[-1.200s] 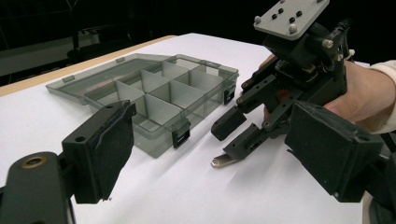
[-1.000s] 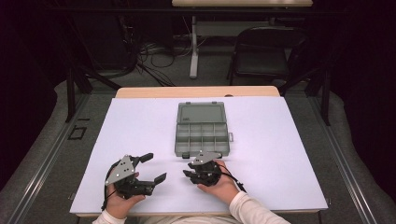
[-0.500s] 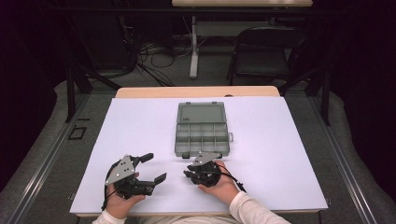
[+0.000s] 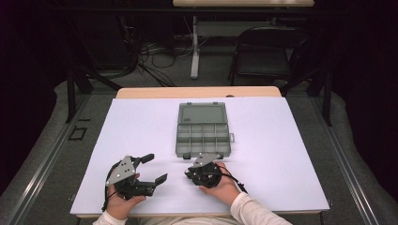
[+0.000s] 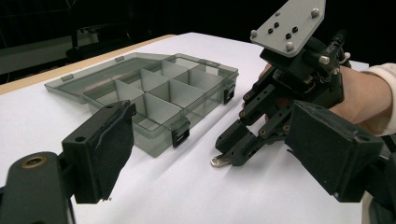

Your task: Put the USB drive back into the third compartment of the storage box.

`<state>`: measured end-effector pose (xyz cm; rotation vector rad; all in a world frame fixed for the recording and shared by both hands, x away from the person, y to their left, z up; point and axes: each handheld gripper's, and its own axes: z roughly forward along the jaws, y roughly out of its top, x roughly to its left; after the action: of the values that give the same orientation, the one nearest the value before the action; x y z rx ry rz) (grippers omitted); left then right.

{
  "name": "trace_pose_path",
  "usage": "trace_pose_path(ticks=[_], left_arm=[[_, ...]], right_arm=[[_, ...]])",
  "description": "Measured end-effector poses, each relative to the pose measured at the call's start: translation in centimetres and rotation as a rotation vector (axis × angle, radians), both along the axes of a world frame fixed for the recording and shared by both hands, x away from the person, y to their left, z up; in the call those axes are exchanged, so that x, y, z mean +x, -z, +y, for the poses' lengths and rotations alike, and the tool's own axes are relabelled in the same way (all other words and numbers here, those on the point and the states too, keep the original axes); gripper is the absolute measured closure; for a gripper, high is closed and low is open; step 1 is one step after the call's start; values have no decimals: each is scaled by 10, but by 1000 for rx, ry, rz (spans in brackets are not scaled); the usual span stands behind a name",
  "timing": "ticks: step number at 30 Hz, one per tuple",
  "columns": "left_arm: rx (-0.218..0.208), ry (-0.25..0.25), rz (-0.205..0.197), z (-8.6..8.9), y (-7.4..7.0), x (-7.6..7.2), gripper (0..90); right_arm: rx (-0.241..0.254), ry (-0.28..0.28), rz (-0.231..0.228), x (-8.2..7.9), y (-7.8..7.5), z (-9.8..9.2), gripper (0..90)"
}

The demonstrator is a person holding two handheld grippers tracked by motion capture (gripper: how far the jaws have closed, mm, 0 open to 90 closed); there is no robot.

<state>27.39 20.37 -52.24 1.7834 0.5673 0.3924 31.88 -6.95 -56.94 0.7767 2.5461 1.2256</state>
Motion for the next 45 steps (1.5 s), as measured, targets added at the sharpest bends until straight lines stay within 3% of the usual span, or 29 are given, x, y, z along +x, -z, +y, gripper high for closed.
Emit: trace_pose_path(ticks=[45], left_arm=[[6,-2,5,0,0,0,149]], right_arm=[[19,-12,-7,1,-3,-3,794]])
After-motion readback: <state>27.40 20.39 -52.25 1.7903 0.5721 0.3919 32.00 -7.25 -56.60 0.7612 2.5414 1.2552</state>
